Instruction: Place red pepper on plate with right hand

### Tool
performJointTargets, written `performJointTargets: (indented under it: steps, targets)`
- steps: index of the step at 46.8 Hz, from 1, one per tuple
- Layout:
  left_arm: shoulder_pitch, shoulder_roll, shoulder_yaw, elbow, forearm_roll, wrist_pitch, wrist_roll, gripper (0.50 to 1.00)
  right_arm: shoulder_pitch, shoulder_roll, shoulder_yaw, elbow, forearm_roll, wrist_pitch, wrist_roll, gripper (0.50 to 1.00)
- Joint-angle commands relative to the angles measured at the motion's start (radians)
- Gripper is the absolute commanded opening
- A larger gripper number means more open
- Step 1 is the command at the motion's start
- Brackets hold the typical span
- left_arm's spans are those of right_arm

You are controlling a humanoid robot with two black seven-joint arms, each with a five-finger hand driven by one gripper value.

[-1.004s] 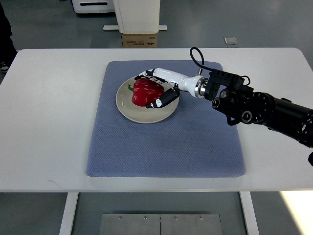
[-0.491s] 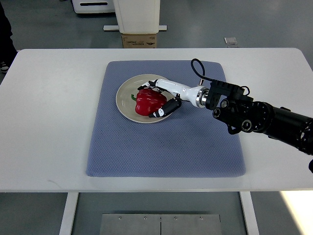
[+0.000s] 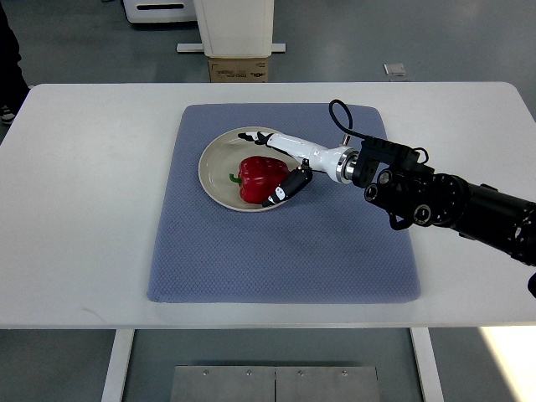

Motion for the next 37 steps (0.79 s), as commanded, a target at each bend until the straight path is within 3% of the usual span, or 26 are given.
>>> performJointTargets:
  steps: [1, 16, 23, 37]
  targets:
    - [0.000, 0.000, 0.000, 0.000, 0.000, 0.000, 0.000, 1.000, 0.002, 0.000, 0.023, 0.000, 0.000, 0.002, 0.000, 1.000]
    - [0.000, 0.000, 0.000, 0.000, 0.000, 0.000, 0.000, 1.000, -0.017, 0.000, 0.172, 0.002, 0.106, 0.011, -0.008, 1.000]
    - [0.000, 0.000, 0.000, 0.000, 0.000, 0.000, 0.000, 1.000, -0.018, -0.002, 0.222, 0.002, 0.210, 0.014, -0.041, 1.000]
    - [0.000, 0.000, 0.000, 0.000, 0.000, 0.000, 0.000, 1.000, -0.052, -0.101, 0.371, -0.002, 0.385, 0.006, -0.086, 0.998]
